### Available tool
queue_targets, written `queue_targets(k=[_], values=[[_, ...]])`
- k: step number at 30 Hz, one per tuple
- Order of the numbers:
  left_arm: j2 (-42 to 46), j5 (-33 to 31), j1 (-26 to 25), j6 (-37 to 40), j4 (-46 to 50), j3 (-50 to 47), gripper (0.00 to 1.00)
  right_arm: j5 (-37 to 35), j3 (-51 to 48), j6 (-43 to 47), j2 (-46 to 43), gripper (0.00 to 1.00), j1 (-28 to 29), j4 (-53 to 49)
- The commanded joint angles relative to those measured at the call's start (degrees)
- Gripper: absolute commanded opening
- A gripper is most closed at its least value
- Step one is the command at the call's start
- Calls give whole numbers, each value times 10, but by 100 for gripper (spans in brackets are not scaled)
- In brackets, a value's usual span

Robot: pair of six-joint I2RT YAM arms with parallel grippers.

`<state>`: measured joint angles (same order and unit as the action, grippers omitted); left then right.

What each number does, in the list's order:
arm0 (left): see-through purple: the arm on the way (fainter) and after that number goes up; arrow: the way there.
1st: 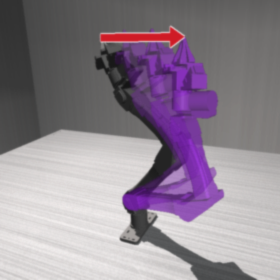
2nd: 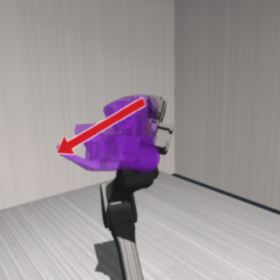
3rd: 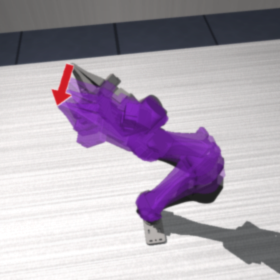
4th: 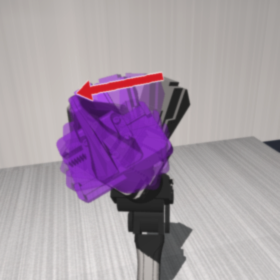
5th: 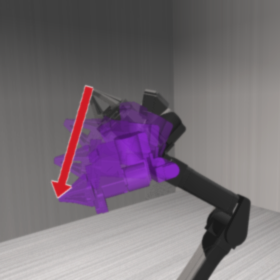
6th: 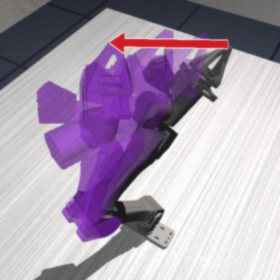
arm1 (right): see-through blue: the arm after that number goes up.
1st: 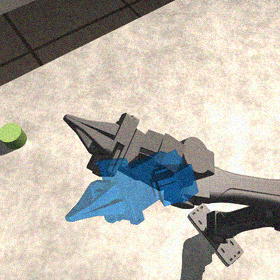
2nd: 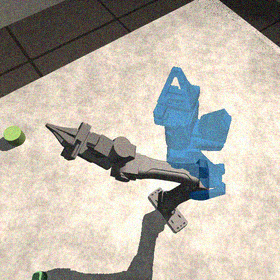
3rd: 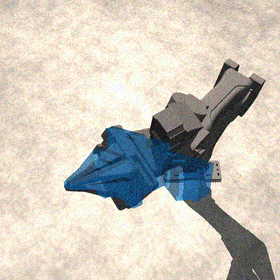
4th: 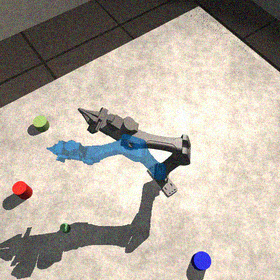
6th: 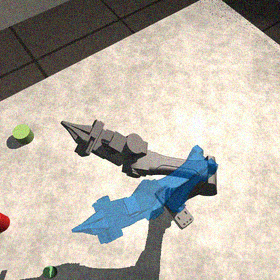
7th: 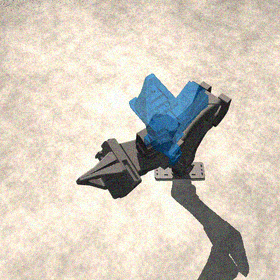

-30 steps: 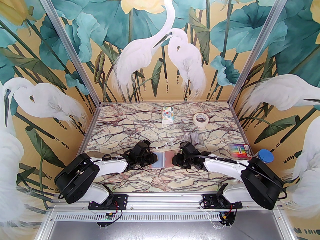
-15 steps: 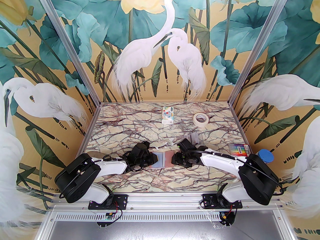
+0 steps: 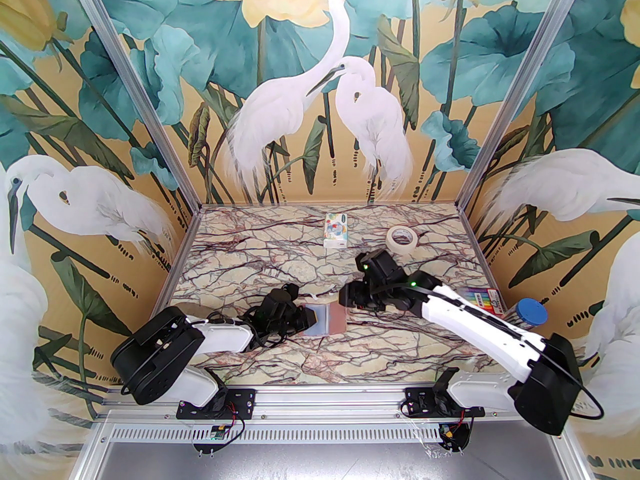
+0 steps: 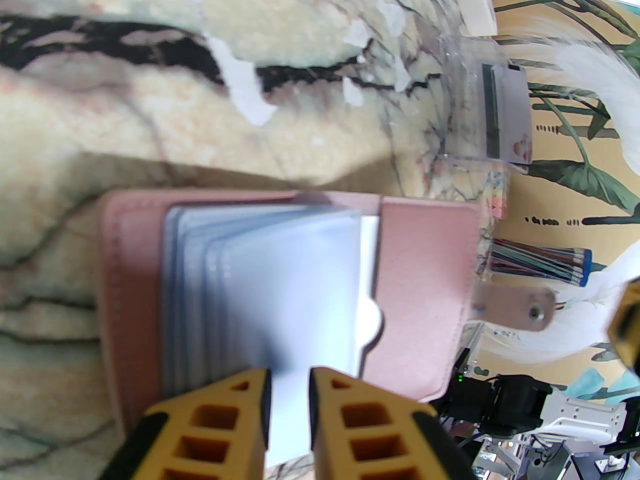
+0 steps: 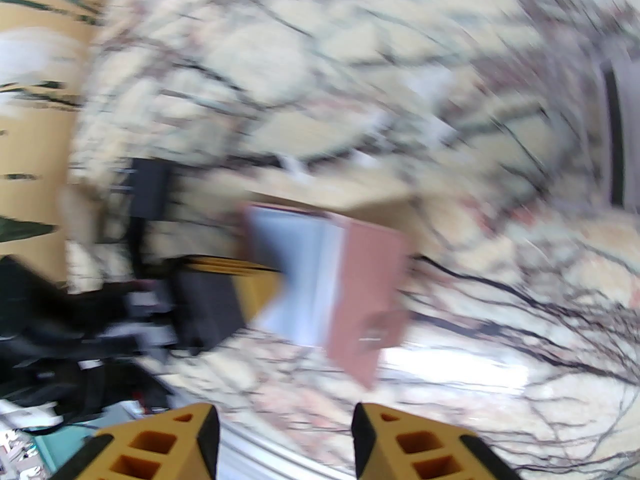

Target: Put the credit cards into the card holder

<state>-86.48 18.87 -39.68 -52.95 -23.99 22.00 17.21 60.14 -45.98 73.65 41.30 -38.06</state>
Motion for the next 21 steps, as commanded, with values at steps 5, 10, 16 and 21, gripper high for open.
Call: queue_targets(k=[5, 10, 16, 21], values=[[-11, -4, 1, 3, 51, -27, 21, 60, 54, -10, 120, 37, 18, 1], [14, -12, 2, 0, 63, -33, 21, 23, 26, 2, 172, 32, 18, 2], [56, -25, 1, -3, 66, -47, 24, 24, -26, 2, 214, 26, 12, 49], [43, -24, 1, -12, 57, -49, 24, 18, -45, 8, 243, 23, 8, 68]])
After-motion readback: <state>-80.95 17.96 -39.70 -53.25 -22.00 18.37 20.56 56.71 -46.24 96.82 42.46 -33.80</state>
